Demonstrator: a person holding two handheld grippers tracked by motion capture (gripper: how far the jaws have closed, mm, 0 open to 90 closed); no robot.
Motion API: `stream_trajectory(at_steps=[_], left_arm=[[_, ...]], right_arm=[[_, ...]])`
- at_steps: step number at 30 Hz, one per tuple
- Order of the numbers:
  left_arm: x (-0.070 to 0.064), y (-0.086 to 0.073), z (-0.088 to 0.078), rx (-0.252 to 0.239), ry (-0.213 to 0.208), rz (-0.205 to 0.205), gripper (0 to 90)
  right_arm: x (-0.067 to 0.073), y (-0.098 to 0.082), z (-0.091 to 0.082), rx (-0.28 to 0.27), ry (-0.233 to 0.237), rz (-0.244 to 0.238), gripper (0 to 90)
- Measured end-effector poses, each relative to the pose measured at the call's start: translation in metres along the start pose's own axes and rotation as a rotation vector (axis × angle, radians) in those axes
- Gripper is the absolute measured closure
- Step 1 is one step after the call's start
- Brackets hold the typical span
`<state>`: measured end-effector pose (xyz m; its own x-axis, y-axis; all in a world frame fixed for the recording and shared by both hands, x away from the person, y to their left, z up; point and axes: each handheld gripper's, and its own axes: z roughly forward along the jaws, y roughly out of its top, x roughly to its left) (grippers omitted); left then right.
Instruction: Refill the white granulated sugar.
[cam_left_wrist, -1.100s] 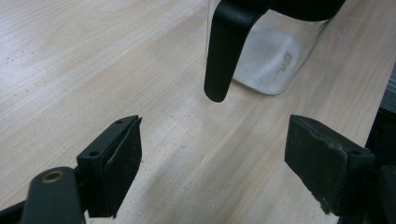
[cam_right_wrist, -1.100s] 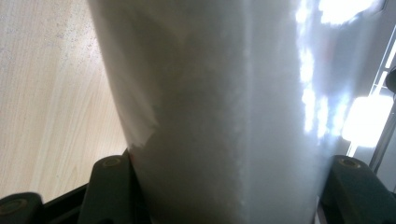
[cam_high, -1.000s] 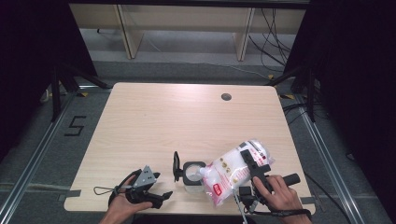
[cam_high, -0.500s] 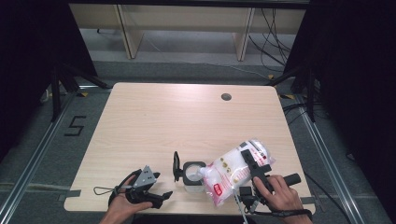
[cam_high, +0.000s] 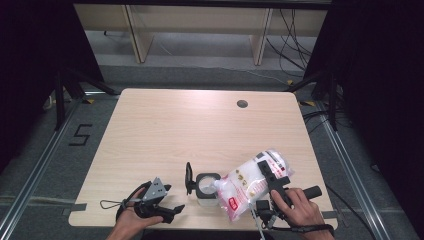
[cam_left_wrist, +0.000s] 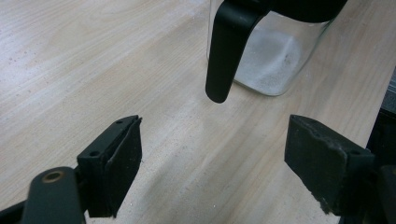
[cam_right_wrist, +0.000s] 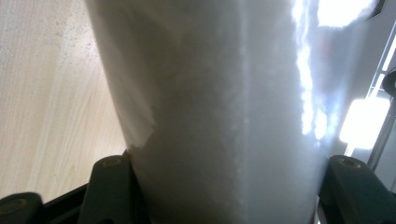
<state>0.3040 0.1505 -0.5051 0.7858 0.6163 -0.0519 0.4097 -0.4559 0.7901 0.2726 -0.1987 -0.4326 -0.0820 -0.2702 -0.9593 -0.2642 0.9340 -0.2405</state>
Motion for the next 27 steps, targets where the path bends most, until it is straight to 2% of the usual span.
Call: stream_trajectory(at_steps=[1, 2, 5, 7, 9, 12, 17, 20, 21, 23, 25, 27], left_arm=[[0.0000, 0.0000, 0.0000, 0.000, 0.000, -0.001, 18.6], [0.0007, 0.0001, -0.0001, 0.006, 0.004, 0.003, 18.6], [0.0005, 0.0000, 0.0002, 0.009, 0.004, -0.001, 18.6], [0.0009, 0.0001, 0.0000, 0.012, 0.005, 0.003, 18.6], [0.0011, 0.0001, -0.0002, 0.007, 0.001, 0.004, 18.6], [0.0006, 0.0000, 0.0001, 0.001, -0.002, -0.003, 18.6], [0.0008, -0.0001, 0.0002, 0.001, -0.003, -0.001, 18.6], [0.0012, -0.0003, 0.0000, 0.001, -0.001, -0.016, 18.6], [0.0011, -0.0004, 0.0001, -0.002, -0.005, -0.015, 18.6], [-0.0001, -0.0005, 0.0012, -0.019, -0.004, -0.030, 18.6], [0.0010, -0.0003, 0.0003, -0.002, -0.008, -0.018, 18.6], [0.0020, -0.0003, 0.0002, 0.004, -0.002, -0.014, 18.6]], right_arm=[[0.0019, -0.0007, -0.0004, 0.007, 0.014, 0.029, 43.1], [0.0002, -0.0010, -0.0006, 0.015, 0.030, 0.024, 43.1], [0.0014, -0.0013, -0.0010, 0.025, 0.025, 0.033, 43.1], [0.0002, -0.0021, 0.0001, 0.004, 0.010, 0.017, 43.1], [0.0006, -0.0021, 0.0002, 0.005, 0.006, 0.014, 43.1], [0.0014, -0.0030, -0.0004, 0.015, 0.025, 0.037, 43.1], [0.0020, -0.0034, -0.0003, 0.013, 0.021, 0.041, 43.1], [0.0006, -0.0027, -0.0008, 0.016, 0.018, 0.027, 43.1], [-0.0008, -0.0030, 0.0001, -0.003, 0.006, 0.012, 43.1], [0.0001, -0.0027, -0.0003, 0.006, 0.011, 0.030, 43.1], [-0.0006, -0.0025, 0.0003, -0.009, -0.008, 0.018, 43.1], [-0.0002, -0.0026, -0.0001, 0.001, 0.013, 0.027, 43.1]])
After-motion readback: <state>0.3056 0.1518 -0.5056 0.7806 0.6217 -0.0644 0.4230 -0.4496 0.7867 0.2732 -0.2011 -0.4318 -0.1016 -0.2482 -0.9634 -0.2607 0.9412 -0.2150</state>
